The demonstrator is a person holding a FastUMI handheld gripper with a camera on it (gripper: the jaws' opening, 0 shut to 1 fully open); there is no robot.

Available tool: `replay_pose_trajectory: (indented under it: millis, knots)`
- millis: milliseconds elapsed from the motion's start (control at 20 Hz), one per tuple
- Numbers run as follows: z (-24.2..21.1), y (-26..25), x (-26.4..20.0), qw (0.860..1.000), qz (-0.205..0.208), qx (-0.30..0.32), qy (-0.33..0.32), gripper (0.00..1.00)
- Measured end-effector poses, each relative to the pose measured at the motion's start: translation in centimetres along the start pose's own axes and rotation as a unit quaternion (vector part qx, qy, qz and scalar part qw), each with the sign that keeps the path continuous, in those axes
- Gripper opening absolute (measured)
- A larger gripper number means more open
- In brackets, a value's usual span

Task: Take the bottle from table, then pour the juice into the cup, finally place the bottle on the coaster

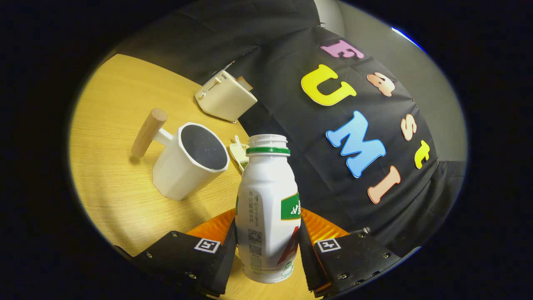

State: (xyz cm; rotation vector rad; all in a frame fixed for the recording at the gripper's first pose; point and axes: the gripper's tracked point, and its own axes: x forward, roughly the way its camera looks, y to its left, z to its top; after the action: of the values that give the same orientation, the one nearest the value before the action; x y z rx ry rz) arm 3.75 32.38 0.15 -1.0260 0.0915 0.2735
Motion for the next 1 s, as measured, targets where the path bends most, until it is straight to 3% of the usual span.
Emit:
replay_pose_trajectory:
  millis: [550, 1000]
  knots:
    - [0.54, -0.03, -0.28, 0.993, -0.016, -0.115, 0.010, 0.69]
    - [0.64, -0.35, -0.46, 0.984, -0.023, -0.174, 0.017, 0.70]
